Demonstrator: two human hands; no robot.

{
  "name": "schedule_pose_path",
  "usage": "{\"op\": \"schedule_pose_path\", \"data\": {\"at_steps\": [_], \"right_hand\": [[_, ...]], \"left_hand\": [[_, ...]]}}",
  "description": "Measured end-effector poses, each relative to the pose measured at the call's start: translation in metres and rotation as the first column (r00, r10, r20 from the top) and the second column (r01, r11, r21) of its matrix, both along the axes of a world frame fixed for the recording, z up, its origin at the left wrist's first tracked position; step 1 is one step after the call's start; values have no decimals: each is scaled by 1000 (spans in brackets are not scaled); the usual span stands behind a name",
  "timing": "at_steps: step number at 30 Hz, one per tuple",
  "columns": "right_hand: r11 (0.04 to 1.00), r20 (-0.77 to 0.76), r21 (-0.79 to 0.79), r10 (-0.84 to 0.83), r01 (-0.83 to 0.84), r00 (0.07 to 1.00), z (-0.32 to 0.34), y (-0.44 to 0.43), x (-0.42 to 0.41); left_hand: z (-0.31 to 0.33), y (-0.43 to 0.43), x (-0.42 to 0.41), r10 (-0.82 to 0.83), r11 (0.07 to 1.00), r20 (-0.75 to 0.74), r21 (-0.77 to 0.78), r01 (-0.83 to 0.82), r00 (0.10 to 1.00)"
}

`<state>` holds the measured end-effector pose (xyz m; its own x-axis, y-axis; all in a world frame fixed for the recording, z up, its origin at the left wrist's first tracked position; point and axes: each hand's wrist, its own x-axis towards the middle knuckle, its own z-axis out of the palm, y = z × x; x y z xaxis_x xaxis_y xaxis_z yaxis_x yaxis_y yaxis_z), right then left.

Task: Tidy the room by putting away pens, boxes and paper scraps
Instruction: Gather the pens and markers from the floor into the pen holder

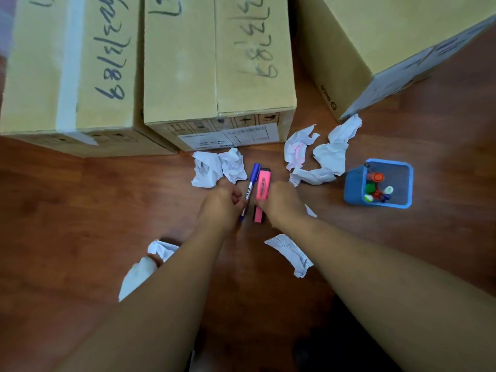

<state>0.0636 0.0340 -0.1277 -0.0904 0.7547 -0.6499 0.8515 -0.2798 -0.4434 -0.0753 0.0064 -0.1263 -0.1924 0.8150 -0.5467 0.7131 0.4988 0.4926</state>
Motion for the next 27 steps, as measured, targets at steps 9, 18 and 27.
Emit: {"op": "schedule_pose_path", "data": {"at_steps": [9, 18, 27], "right_hand": [[936, -31, -201, -302, 290, 953, -17, 7, -11], [946, -170, -120, -317, 300, 933, 11, 12, 21], [870, -479, 89, -391, 486, 786, 94, -4, 56]], "left_hand": [[-9, 1, 4, 84, 995, 61, -53, -81, 995], [8, -2, 5, 213, 977, 155, -65, -205, 965], [80, 25, 38, 88, 983, 311, 124, -133, 946]]}}
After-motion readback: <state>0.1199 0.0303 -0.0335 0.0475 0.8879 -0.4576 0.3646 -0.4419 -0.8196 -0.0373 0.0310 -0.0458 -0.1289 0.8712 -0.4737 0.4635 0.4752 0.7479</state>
